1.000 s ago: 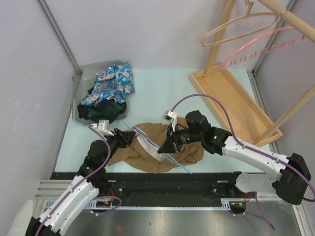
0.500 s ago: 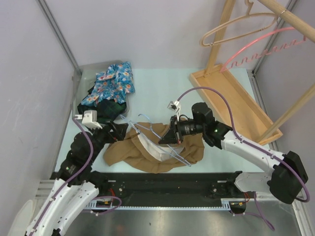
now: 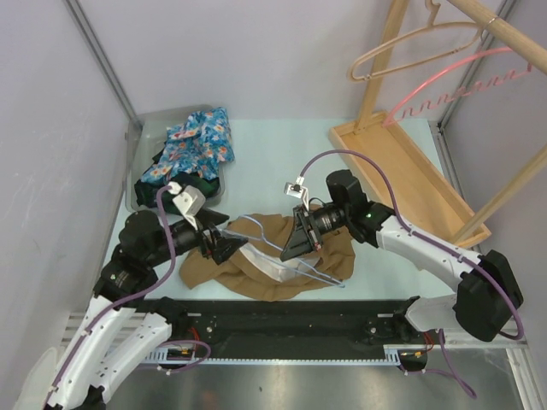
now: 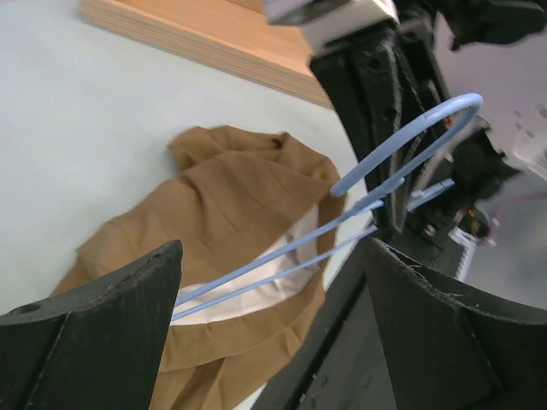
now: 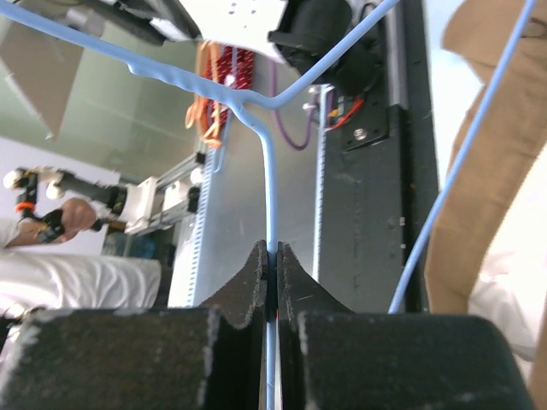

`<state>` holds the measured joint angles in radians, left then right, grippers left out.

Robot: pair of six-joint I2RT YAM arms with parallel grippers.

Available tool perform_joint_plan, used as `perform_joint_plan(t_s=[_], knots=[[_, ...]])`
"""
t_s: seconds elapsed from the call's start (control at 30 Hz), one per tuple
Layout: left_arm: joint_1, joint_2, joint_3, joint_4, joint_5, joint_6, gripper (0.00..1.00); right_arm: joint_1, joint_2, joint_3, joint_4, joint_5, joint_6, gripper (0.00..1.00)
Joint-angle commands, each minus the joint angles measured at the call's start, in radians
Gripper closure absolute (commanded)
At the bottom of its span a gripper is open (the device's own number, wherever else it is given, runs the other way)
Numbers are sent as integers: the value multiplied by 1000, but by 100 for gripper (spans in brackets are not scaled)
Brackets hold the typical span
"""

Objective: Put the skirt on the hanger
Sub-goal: Place skirt on hanger

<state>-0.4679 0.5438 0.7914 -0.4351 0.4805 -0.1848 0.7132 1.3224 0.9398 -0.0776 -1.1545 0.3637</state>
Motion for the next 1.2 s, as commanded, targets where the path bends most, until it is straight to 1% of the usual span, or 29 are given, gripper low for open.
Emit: perform_joint_plan(t_s=[0.0, 0.1, 0.17, 0.2, 0.33, 0.4, 0.5, 0.53, 0.6, 0.63, 0.7, 0.73, 0.77, 0.8, 0.83, 0.87, 0.9, 0.93, 0.97, 1.1, 1.17], knots=[[5, 45, -14, 102, 236, 38, 10, 17, 14, 56, 68, -122, 39, 100], [3, 51, -47, 185, 283, 4, 10, 23, 35, 59, 171, -146, 101, 100], [5, 56, -76, 225, 291, -10, 10, 26, 53, 59, 206, -158, 142, 100], [3, 64, -89, 278, 305, -19, 10, 28, 61, 59, 240, -162, 155, 100], [3, 90, -126, 392, 362, -84, 11, 29, 98, 57, 308, -175, 208, 100], [3, 108, -133, 430, 380, -108, 11, 31, 115, 59, 350, -185, 239, 100], [2, 172, -118, 423, 411, -96, 15, 29, 136, 59, 406, -197, 279, 100], [2, 200, -110, 415, 411, -87, 21, 29, 141, 57, 418, -203, 288, 100], [3, 220, -92, 404, 396, -70, 27, 29, 150, 59, 449, -211, 311, 100], [3, 232, -84, 398, 385, -64, 35, 29, 158, 57, 452, -212, 313, 100], [2, 248, -66, 386, 374, -51, 40, 28, 166, 59, 460, -215, 314, 100], [3, 257, -60, 381, 366, -51, 50, 25, 169, 59, 460, -215, 314, 100], [2, 272, -46, 366, 362, -47, 56, 23, 169, 57, 460, -214, 314, 100], [2, 281, -41, 358, 359, -39, 64, 23, 170, 57, 460, -215, 316, 100], [2, 286, -35, 352, 350, -35, 79, 20, 172, 57, 458, -215, 313, 100], [3, 295, -28, 345, 346, -33, 85, 19, 170, 57, 455, -214, 310, 100], [2, 295, -26, 343, 345, -31, 93, 17, 172, 59, 441, -214, 305, 100], [2, 294, -26, 345, 339, -30, 98, 15, 170, 57, 431, -209, 296, 100], [3, 294, -24, 349, 327, -28, 100, 9, 167, 59, 415, -205, 275, 100], [2, 275, -30, 371, 300, -28, 100, -15, 163, 57, 334, -168, 230, 100], [2, 268, -35, 375, 265, -28, 100, -40, 156, 59, 309, -122, 201, 84]])
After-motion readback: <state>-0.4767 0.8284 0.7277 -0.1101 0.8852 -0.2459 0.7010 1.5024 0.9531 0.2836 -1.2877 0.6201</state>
